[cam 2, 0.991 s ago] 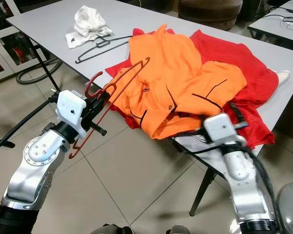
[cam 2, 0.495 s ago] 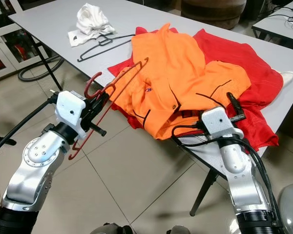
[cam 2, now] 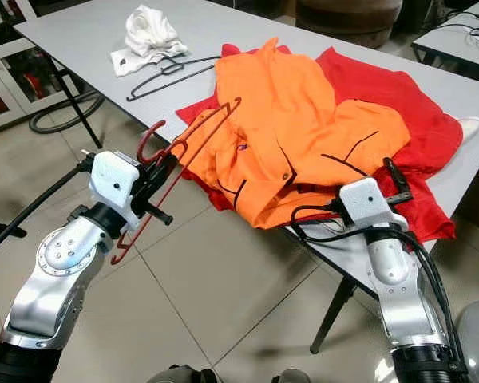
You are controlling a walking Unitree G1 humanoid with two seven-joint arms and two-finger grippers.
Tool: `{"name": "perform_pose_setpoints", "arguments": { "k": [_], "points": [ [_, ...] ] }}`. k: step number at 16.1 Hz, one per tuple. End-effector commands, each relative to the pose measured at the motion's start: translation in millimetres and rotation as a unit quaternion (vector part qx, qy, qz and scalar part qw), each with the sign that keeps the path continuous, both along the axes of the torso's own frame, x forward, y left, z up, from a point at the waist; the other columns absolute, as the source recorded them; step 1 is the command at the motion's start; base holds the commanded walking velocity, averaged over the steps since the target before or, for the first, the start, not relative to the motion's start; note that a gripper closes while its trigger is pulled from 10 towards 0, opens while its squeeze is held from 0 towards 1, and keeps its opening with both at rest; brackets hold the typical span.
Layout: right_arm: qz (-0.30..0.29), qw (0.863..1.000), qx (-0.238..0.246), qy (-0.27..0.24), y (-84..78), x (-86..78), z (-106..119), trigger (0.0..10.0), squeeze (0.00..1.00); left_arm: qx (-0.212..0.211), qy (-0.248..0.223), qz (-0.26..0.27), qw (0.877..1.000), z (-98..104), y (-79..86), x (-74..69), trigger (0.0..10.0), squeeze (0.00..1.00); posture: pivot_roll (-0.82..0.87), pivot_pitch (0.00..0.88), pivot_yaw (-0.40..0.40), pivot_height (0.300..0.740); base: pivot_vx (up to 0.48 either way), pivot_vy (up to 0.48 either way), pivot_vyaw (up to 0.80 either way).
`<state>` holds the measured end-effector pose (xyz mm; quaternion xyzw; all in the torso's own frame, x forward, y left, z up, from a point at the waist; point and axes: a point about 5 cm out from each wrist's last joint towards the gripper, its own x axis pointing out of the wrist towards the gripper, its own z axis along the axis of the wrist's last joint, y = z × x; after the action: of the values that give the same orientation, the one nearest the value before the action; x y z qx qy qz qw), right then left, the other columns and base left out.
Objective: Hang hanger
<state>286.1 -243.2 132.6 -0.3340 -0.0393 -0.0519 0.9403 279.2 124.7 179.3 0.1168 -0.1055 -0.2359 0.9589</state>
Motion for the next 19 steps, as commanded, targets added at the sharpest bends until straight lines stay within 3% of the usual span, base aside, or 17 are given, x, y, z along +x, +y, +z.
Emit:
{"name": "perform_pose_setpoints", "arguments": {
  "k": [1, 2, 3, 4, 19],
  "points": [
    [-0.011, 1.000, 0.003, -0.001, -5.7, -2.7, -0.9, 10.0, 0.00, 0.003, -0.004, 0.005, 1.000, 2.5, 1.8, -2.5, 10.0, 0.00, -0.07, 0.068, 0.106, 0.740, 0.000, 0.000, 0.00],
    [-0.011, 1.000, 0.006, -0.003, -5.9, -3.0, -0.2, 8.0, 0.00, 0.002, -0.005, 0.005, 1.000, 2.7, 2.0, -2.4, 10.0, 0.00, -0.07, 0.068, 0.106, 0.740, 0.000, 0.000, 0.00],
    [-0.007, 1.000, 0.014, -0.013, -5.2, -2.5, 3.2, 0.5, 0.00, 0.001, -0.005, 0.007, 1.000, 3.1, 2.4, -1.8, 10.0, 0.00, -0.07, 0.069, 0.107, 0.740, 0.000, 0.000, 0.00],
    [-0.003, 1.000, 0.018, -0.017, -4.5, -1.6, 5.5, 0.0, 0.00, 0.001, -0.005, 0.008, 1.000, 3.4, 2.4, -1.0, 10.0, 0.00, -0.07, 0.069, 0.108, 0.740, 0.000, 0.000, 0.00],
    [0.023, 0.999, 0.036, -0.021, 2.0, -0.5, 7.7, 0.0, 0.00, 0.000, -0.008, 0.008, 1.000, 4.4, 1.8, -1.4, 10.0, 0.00, -0.07, 0.068, 0.109, 0.740, 0.000, 0.000, 0.00]
  ]
}}
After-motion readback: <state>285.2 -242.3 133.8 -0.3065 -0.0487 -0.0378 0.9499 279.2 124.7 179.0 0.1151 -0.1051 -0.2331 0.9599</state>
